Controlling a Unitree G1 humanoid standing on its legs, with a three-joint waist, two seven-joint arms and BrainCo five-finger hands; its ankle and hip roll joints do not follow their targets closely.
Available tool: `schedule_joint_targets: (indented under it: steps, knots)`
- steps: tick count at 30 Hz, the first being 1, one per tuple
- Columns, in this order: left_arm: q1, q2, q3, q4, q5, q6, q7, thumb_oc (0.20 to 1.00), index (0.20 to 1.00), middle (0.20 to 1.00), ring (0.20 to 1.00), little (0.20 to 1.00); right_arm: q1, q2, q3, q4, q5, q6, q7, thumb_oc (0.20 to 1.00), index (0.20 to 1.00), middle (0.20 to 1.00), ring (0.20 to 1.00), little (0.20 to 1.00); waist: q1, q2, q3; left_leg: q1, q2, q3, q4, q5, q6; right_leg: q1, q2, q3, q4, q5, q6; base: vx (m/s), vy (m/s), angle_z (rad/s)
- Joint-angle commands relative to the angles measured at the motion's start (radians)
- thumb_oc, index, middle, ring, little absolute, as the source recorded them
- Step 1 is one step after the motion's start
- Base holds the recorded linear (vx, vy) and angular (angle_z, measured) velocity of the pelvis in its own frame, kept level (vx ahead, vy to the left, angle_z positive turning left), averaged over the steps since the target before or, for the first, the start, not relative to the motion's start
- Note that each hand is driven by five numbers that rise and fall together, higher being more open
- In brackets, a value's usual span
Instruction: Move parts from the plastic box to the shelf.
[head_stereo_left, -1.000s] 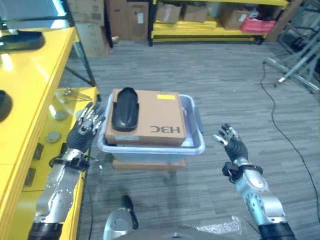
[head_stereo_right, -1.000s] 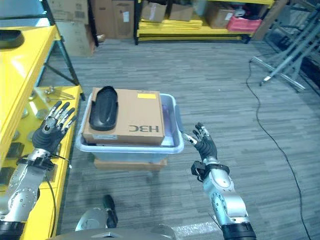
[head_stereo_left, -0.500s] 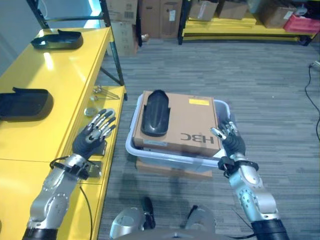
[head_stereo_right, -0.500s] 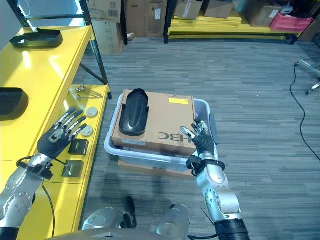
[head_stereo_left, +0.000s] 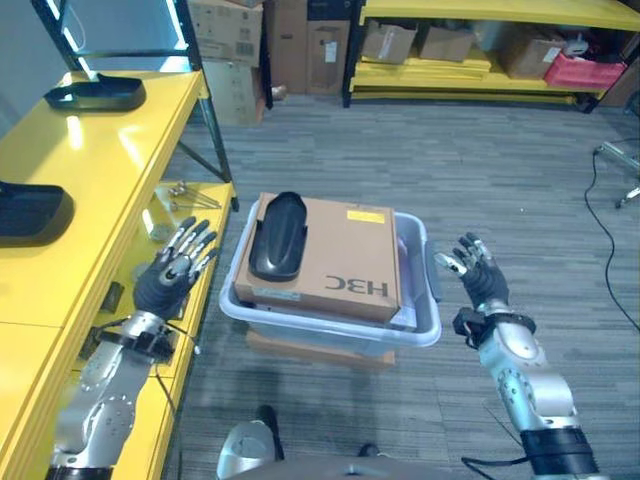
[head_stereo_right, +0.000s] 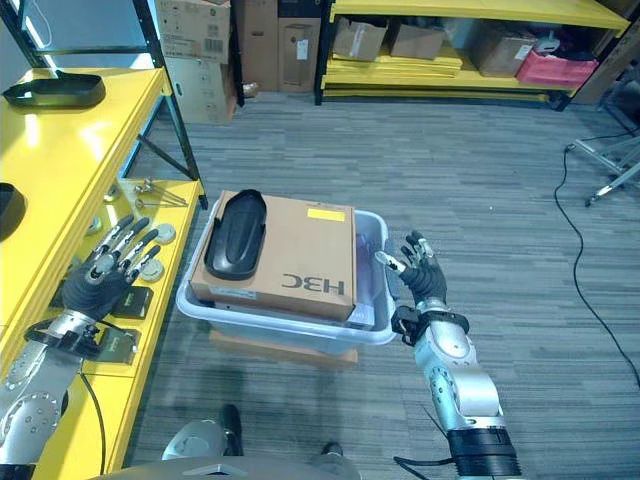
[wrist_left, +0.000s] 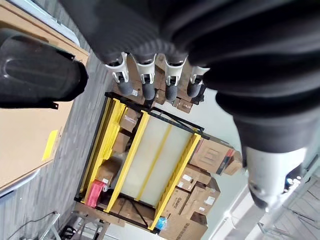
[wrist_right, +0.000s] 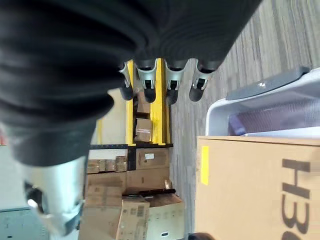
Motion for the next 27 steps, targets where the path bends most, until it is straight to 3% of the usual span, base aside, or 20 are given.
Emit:
schedule_joint_targets:
  steps: [1, 7, 9, 16, 27]
  knots:
    - [-0.019, 0.033, 0.0, -0.052, -0.012, -0.035, -0.018, 1.0, 1.0, 1.0, 1.0, 1.0, -0.072, -0.021, -0.015, 0.005, -0.082, -0.069, -0.066, 1.0, 1.0, 1.0, 1.0, 1.0, 0.045, 0.014, -0.008, -0.007, 0.052, -0.067, -0.046, 0.031, -0.064, -0.013, -0.053, -0.036, 0.089, -0.083, 0.051, 0.09, 0.072, 0.07]
    - [-0.008, 0.051, -0.041, -0.045, -0.011, -0.073, -0.04, 1.0, 1.0, 1.0, 1.0, 1.0, -0.177, -0.053, 0.003, 0.109, -0.119, -0.113, -0.202, 1.0, 1.0, 1.0, 1.0, 1.0, 0.096, 0.042, 0.006, -0.045, 0.039, -0.111, -0.033, 0.033, -0.061, -0.031, -0.073, -0.06, 0.117, -0.09, 0.054, 0.04, 0.104, 0.21]
    - [-0.032, 0.064, -0.07, -0.047, -0.03, -0.099, -0.046, 1.0, 1.0, 1.0, 1.0, 1.0, -0.28, -0.087, 0.013, 0.198, -0.167, -0.136, -0.268, 1.0, 1.0, 1.0, 1.0, 1.0, 0.134, 0.065, 0.027, -0.087, 0.021, -0.151, -0.026, 0.036, -0.057, -0.067, -0.095, -0.074, 0.145, -0.094, 0.058, -0.08, 0.175, 0.24]
    - [-0.106, 0.088, -0.128, -0.016, -0.073, -0.142, -0.072, 1.0, 1.0, 1.0, 1.0, 1.0, -0.512, -0.142, 0.059, 0.395, -0.194, -0.138, -0.357, 1.0, 1.0, 1.0, 1.0, 1.0, 0.192, 0.106, 0.095, -0.146, -0.025, -0.22, -0.026, 0.036, -0.038, -0.138, -0.135, -0.089, 0.198, -0.102, 0.057, -0.1, 0.099, 0.31]
    - [-0.174, 0.091, -0.23, 0.025, -0.087, -0.222, -0.083, 1.0, 1.0, 1.0, 1.0, 1.0, -0.665, -0.178, 0.106, 0.626, -0.162, -0.17, -0.403, 1.0, 1.0, 1.0, 1.0, 1.0, 0.225, 0.141, 0.179, -0.24, -0.07, -0.262, 0.024, 0.033, -0.007, -0.245, -0.179, -0.088, 0.289, -0.113, 0.053, -0.07, 0.051, 0.17]
